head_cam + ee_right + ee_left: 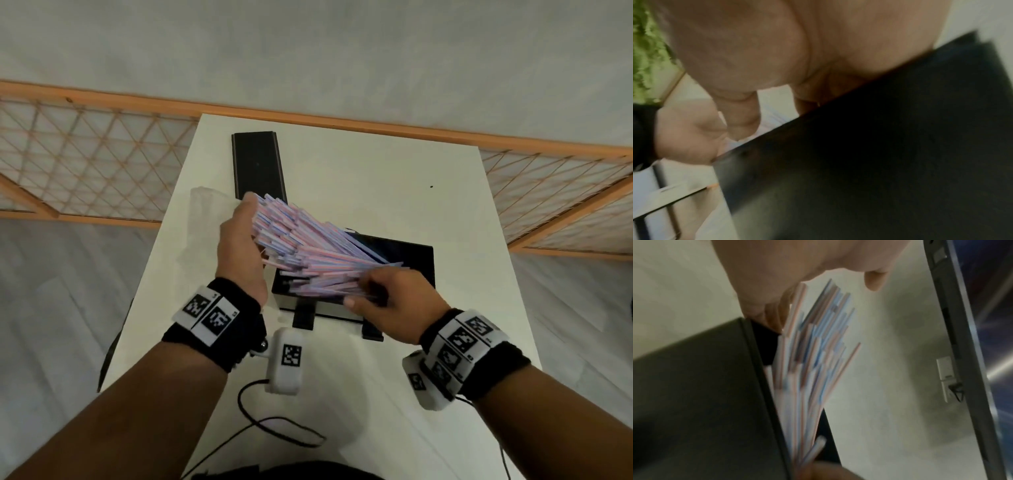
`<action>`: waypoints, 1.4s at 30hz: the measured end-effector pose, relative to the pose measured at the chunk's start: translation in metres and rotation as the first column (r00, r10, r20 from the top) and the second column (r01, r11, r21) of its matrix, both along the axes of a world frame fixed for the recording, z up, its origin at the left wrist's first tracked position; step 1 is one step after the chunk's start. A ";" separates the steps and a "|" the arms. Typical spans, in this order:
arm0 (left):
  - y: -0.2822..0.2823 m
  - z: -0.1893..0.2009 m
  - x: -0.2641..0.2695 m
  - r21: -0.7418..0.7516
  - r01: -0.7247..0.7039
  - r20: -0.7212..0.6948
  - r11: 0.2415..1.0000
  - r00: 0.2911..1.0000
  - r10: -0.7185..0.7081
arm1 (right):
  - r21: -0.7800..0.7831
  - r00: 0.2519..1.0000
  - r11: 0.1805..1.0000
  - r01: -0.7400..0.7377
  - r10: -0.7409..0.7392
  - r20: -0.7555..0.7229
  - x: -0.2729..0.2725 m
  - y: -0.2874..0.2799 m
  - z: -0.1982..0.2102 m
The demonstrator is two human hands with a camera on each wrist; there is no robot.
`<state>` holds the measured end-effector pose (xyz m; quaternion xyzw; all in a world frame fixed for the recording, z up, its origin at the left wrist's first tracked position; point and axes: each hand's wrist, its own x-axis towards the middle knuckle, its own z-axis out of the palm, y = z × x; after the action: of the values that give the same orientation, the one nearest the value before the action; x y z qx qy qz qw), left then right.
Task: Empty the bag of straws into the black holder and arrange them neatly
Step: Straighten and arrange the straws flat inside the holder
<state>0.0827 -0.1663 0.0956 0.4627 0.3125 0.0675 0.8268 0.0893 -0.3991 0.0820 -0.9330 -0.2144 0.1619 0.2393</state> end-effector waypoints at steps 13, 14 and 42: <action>-0.031 -0.013 -0.009 0.224 -0.115 0.069 0.968 0.992 0.102 | -0.326 0.973 0.920 -0.218 0.179 -0.145 0.013 0.020 -0.019; -0.030 -0.015 -0.009 0.220 -0.126 0.071 0.967 0.991 0.113 | -0.375 0.975 0.903 -0.210 0.166 -0.145 0.013 0.022 -0.019; 0.000 0.036 -0.023 0.847 -0.261 0.379 0.463 0.908 -0.181 | -0.284 0.985 0.949 -0.139 0.102 -0.139 0.009 0.008 0.012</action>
<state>0.0597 -0.1661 0.1318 0.7891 0.0587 0.3364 0.5106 0.0988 -0.3915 0.0942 -0.9315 -0.2297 0.2632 0.1012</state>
